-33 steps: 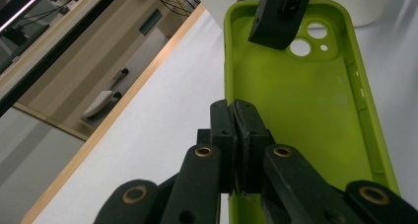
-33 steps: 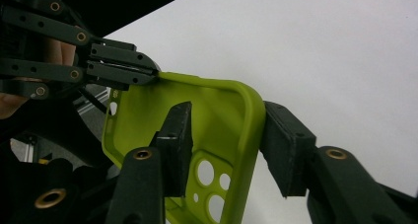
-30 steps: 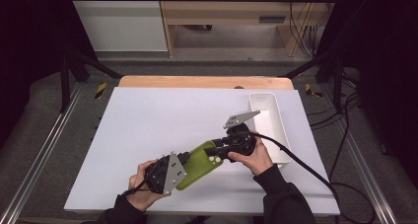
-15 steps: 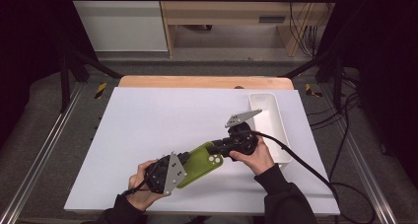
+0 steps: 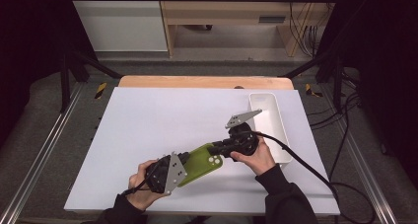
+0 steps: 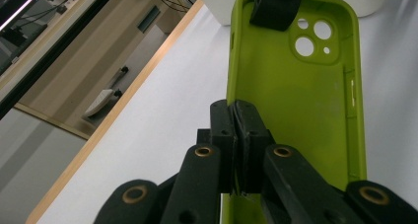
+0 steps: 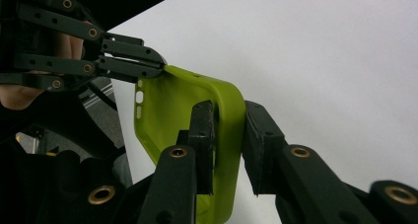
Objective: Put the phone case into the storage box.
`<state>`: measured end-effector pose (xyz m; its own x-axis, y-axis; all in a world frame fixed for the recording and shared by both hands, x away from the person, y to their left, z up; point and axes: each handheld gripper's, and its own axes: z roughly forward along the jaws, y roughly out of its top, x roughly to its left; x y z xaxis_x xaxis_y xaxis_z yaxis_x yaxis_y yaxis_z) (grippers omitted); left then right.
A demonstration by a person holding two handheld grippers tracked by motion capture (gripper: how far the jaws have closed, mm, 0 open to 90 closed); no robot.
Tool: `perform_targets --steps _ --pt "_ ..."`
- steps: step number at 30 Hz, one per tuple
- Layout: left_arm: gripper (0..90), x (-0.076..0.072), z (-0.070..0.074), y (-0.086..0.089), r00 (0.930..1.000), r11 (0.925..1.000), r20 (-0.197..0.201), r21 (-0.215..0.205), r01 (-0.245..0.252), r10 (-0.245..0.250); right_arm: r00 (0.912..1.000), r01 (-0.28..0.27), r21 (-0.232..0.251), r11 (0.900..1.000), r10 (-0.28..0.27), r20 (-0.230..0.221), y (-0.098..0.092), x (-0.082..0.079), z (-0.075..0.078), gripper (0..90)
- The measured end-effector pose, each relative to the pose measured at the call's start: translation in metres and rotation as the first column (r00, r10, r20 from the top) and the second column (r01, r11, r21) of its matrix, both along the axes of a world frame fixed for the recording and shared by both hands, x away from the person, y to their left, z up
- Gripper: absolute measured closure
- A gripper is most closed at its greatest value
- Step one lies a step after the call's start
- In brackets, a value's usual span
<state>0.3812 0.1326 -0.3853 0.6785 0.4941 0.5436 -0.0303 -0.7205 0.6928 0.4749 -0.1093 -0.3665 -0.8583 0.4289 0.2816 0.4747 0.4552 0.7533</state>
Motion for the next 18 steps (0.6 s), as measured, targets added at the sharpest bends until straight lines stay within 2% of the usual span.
perform_targets --steps 18 --pt "87.5 0.0 -0.0014 -0.0015 1.0 1.0 -0.003 0.005 0.0 0.0 1.0 0.0 0.0 1.0 0.0 -0.009 -0.0012 -0.0004 0.0011 78.7"
